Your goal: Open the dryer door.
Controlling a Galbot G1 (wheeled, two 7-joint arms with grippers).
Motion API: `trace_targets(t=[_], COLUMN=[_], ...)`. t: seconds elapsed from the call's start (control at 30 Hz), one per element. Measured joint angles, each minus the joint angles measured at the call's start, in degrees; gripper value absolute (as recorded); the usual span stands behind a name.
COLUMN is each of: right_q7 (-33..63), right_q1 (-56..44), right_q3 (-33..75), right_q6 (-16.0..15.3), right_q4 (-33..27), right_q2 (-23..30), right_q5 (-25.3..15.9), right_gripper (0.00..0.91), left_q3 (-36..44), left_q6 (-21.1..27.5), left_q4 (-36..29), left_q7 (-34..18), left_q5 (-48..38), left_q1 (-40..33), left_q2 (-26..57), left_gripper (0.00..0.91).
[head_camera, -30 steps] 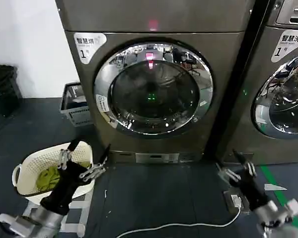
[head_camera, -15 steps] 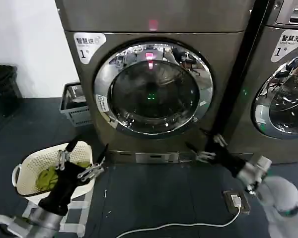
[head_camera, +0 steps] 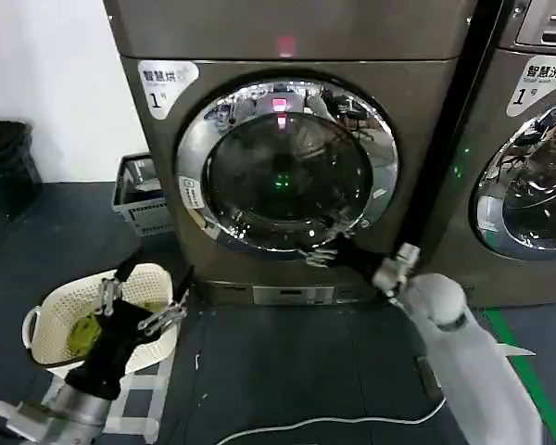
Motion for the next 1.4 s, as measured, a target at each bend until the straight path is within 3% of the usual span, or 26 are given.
trace_targets(t=[0.47,1.07,1.4], right_q7=[1.47,0.2,-0.95], right_q1=[9.31,15.81,18.63], right_q3=[-7.87,-11.24,-12.53], right_q6=[-0.84,1.7,2.31], right_q4=[-8.13,-20.33,-24.39], right_q2=[7.94,14.93,17.04], right_q5=[-1.18,-1.91,-1.79], right_gripper=[0.907,0.907,0.907], left_q3=[-0.11,-0.09,-1.51], left_q6=[-0.31,-0.47,2.72], left_q4=[-2.22,-2.7,-3.2], left_q7=[0.07,1.12,3.25], left_q5=[1.86,1.87,1.89], left_q1=[2.9,3.92,4.0], left_q2=[-0.86,-2.02,-2.5], left_gripper=[0.907,0.907,0.907])
